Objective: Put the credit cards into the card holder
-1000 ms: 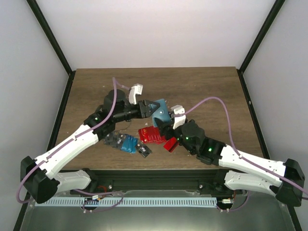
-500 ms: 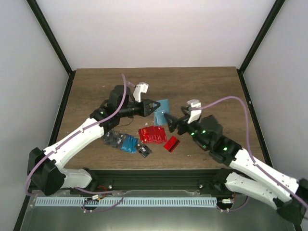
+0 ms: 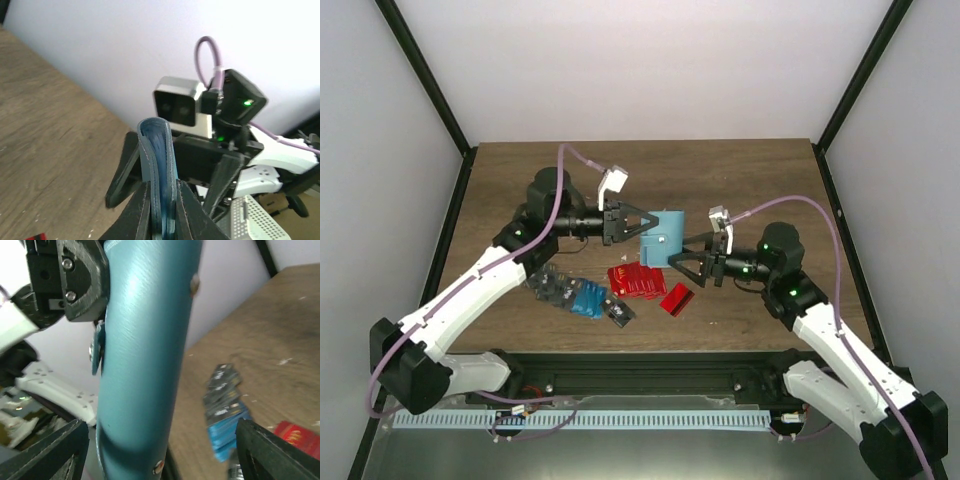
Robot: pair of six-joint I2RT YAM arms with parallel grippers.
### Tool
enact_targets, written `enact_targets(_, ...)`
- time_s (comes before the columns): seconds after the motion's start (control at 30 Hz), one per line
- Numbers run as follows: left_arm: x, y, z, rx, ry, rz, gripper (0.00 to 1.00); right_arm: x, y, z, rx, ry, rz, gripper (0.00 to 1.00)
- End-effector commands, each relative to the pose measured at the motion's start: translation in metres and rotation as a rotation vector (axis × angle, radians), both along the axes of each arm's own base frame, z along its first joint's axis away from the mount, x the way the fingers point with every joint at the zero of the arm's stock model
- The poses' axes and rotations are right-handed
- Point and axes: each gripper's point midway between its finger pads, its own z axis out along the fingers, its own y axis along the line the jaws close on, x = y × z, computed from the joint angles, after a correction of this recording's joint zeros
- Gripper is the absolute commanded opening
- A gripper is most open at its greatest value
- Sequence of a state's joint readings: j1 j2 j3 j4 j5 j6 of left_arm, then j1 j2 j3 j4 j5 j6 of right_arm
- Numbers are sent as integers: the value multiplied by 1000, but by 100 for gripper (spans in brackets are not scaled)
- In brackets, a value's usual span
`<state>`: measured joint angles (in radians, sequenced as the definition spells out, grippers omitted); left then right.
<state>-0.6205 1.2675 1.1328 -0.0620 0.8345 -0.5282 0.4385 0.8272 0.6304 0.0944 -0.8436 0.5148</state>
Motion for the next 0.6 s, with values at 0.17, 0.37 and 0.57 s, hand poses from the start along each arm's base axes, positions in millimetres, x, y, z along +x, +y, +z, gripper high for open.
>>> enact_targets(0.17,-25,2,36,-134,-63,-116,4,-40,9,22,114,-43,282,62)
enact_targets(0.37,-23,-1,30,-129,-45,-129,4,-44,8,25,160,-55,309,54)
enact_targets(0.57,-23,-3,26,-125,-35,-141,4,-43,8,32,202,-58,310,52)
